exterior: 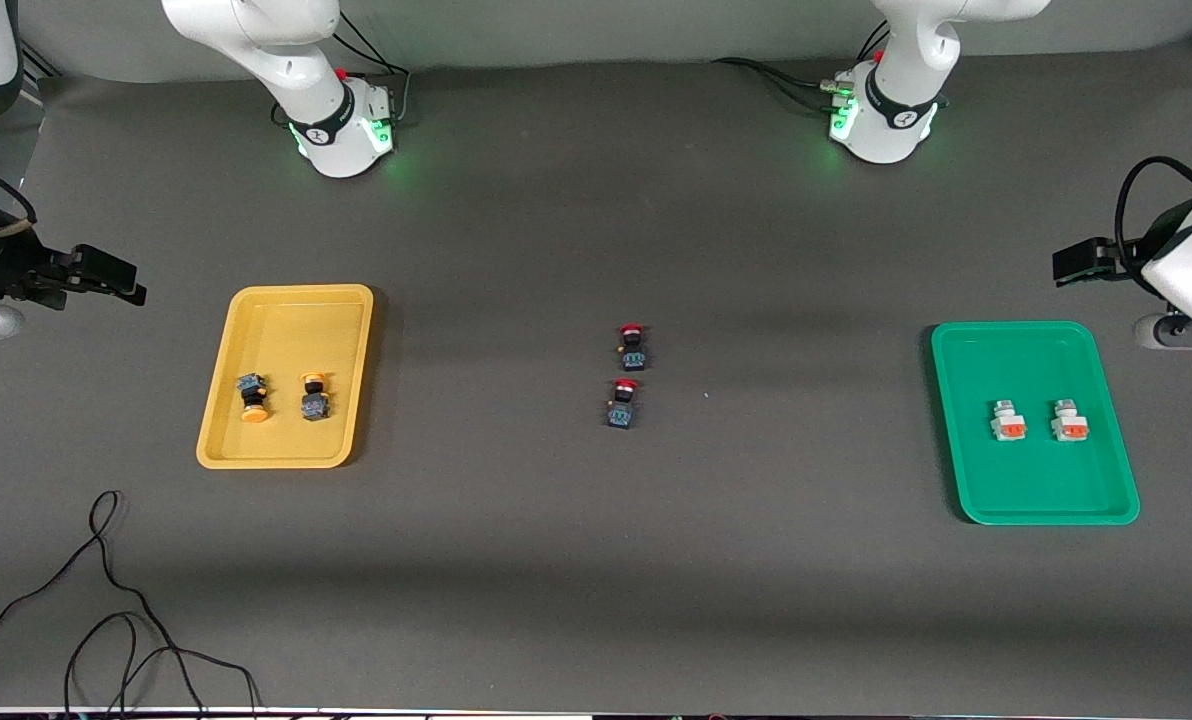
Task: Place green and yellow buttons in trays
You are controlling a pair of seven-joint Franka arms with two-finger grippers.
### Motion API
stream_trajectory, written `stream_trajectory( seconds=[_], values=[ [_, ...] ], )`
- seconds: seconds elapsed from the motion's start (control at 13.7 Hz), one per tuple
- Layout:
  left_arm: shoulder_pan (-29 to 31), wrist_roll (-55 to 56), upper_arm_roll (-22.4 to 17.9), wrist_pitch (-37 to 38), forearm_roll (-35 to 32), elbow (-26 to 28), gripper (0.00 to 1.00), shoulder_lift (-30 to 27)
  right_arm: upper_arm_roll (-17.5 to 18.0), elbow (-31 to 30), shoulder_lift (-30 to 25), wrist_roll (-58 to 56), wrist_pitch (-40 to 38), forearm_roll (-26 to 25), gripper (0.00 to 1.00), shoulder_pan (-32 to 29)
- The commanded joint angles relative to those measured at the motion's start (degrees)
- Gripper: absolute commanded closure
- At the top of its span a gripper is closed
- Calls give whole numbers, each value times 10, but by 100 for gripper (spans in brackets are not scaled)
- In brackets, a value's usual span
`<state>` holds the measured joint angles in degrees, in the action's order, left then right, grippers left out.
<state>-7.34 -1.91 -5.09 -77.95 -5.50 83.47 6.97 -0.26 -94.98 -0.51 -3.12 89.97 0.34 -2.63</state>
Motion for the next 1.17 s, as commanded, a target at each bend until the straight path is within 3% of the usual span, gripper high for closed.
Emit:
stream_trajectory(
  seconds=[0.0, 0.15, 0.51, 1.09],
  values=[
    [-3, -10, 3, -61, 7, 85, 2, -56, -1, 13, 7, 14, -1, -10, 0, 5],
    [24, -21, 32, -96, 22, 102, 2, -63, -1, 13, 7, 13, -1, -10, 0, 5],
    [26, -21, 65, -142, 32, 102, 1, -54, -1, 13, 7, 13, -1, -10, 0, 5],
    [26, -27, 65, -141, 33, 100, 1, -43, -1, 13, 7, 13, -1, -10, 0, 5]
  ],
)
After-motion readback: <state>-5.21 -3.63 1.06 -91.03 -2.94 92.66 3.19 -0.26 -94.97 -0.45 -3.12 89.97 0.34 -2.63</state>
